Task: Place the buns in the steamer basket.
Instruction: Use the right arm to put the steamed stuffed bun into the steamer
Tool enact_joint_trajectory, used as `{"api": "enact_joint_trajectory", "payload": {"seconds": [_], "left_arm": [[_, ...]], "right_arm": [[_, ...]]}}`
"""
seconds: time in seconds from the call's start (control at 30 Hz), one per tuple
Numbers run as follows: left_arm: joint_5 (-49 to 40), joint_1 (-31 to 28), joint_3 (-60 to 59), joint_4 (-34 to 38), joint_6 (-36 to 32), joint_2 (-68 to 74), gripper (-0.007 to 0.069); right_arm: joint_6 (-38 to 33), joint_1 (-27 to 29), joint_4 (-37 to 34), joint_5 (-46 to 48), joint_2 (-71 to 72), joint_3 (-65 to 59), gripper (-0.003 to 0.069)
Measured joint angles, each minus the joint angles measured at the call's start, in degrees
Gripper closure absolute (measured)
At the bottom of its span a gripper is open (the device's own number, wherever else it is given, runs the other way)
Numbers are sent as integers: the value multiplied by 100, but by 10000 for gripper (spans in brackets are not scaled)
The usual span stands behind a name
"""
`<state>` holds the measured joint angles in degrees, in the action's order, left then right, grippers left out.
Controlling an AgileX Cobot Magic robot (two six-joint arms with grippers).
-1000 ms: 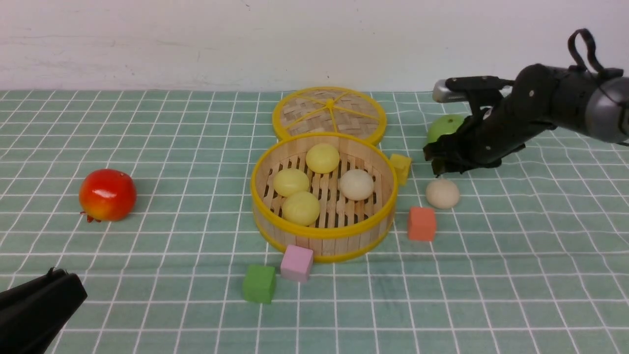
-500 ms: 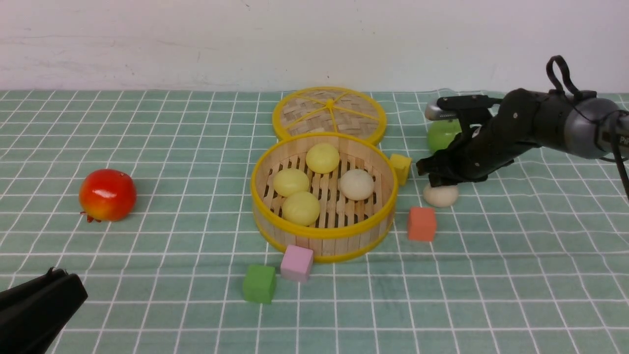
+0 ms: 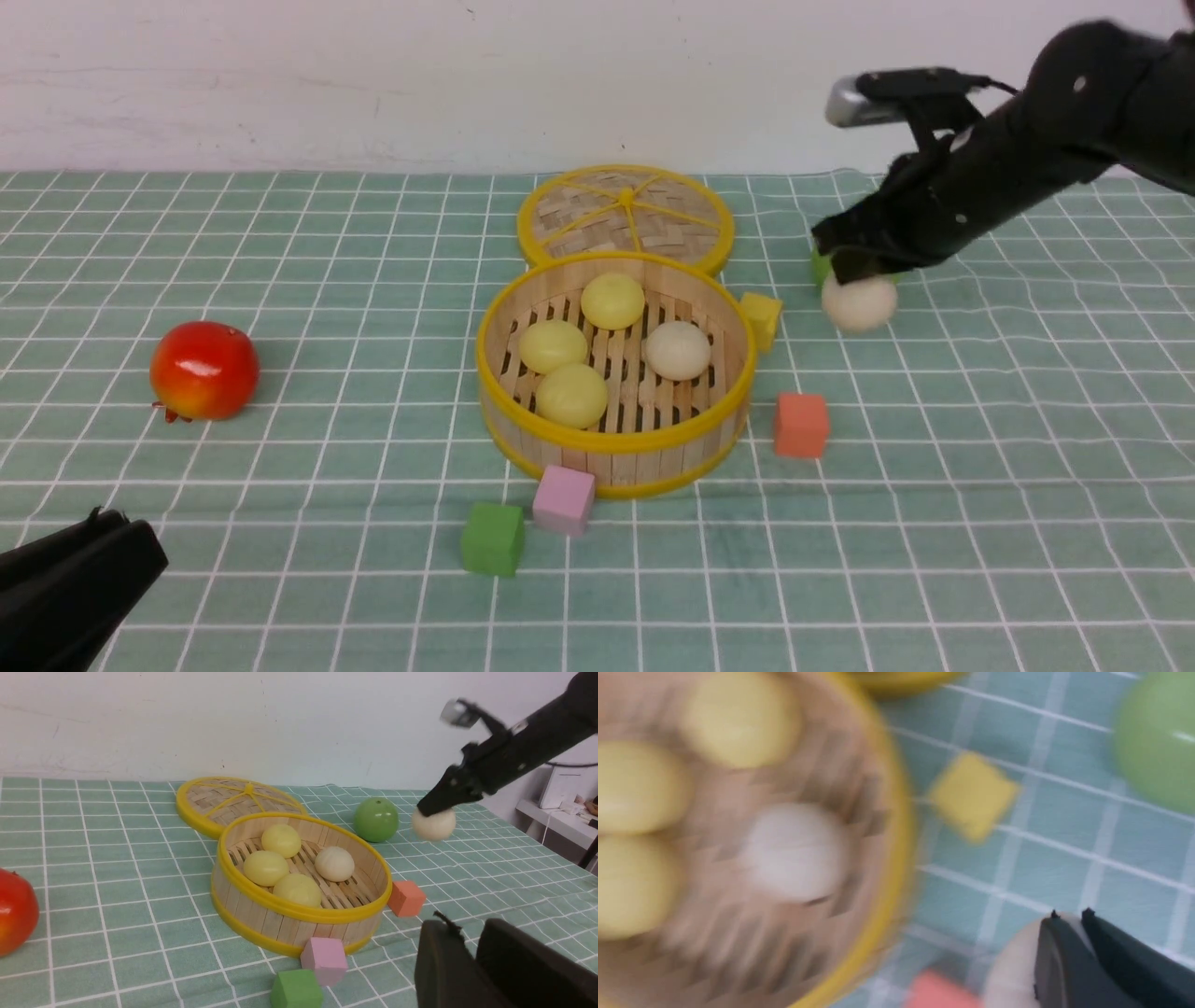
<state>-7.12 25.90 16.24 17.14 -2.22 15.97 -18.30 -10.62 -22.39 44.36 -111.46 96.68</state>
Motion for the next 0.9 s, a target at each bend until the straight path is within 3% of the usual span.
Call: {"api": "enact_joint_trajectory", "payload": {"seconds": [0.13, 0.23, 0.7, 0.9], "left_arm": [[0, 0, 0, 0, 0, 0, 512], [0, 0, 0, 5, 0, 0, 511], [0, 0, 0, 5, 0, 0, 494], [0, 0, 0, 5, 0, 0, 491]], "right_arm": [[-711, -518, -1013, -22, 37, -201, 643], [-830, -771, -1317, -330, -188, -305, 643], [-912, -1228, -1780, -1587, -902, -386, 635], [-907, -1235, -1804, -1614, -1042, -386, 617]]}}
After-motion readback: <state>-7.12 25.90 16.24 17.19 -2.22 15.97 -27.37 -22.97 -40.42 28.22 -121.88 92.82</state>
